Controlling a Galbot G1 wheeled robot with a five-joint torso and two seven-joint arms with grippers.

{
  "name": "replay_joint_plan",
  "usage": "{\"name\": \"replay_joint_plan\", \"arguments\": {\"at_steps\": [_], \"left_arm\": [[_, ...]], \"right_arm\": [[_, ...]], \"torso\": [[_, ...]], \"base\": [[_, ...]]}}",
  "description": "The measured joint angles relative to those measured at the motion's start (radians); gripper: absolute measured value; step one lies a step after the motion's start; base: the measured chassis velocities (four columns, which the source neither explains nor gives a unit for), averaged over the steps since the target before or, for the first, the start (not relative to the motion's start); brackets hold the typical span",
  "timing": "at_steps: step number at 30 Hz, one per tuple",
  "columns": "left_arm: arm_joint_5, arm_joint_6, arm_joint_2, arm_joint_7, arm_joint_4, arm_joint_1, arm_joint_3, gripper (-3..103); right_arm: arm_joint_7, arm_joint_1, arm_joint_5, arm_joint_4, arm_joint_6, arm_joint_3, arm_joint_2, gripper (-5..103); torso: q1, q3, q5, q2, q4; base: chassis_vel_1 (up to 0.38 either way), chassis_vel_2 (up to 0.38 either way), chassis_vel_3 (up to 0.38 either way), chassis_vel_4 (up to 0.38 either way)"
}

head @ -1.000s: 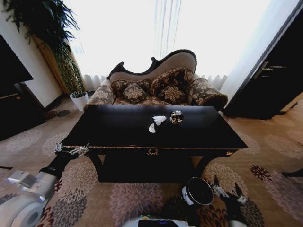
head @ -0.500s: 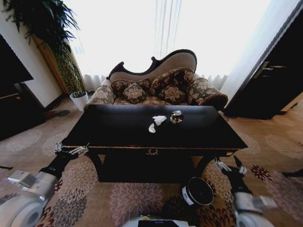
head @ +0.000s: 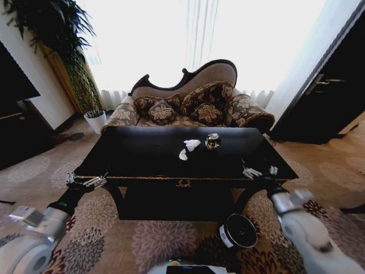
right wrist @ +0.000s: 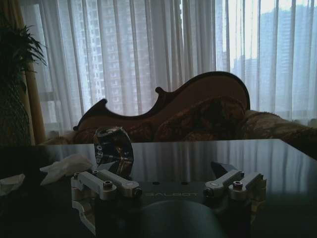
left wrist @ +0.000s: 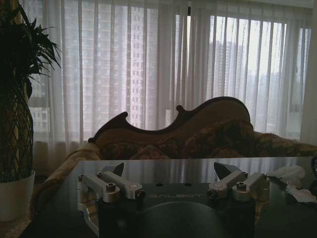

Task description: Move to the front of the table and place the trash on the table into the trash bin.

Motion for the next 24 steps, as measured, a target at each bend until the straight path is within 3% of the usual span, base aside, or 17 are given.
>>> {"name": "replay_joint_plan", "arguments": {"at_steps": [4,9,24], "left_arm": [[0.000,0.000,0.000,0.000,0.000,0.000,0.000,100],[0.000,0.000,0.000,0.000,0.000,0.000,0.000,100],[0.000,0.000,0.000,0.000,0.000,0.000,0.000,100]], "right_arm": [[0.005,0.110,0.020,-0.099,-0.012,-0.121,-0.072,100],[0.009,0.242,0.026,-0.180,-0.008,-0.237,-0.107,100],[0.014,0.512,0.058,-0.280,-0.022,-0.468,-0.154,100]], "torso": [[0.000,0.000,0.0000,0.000,0.0001],[0.000,0.000,0.0001,0.000,-0.0001],[0.000,0.000,-0.0002,0.000,0.0000]], "base": [[0.000,0.000,0.000,0.000],[0.000,0.000,0.000,0.000],[0.000,0.000,0.000,0.000]]}}
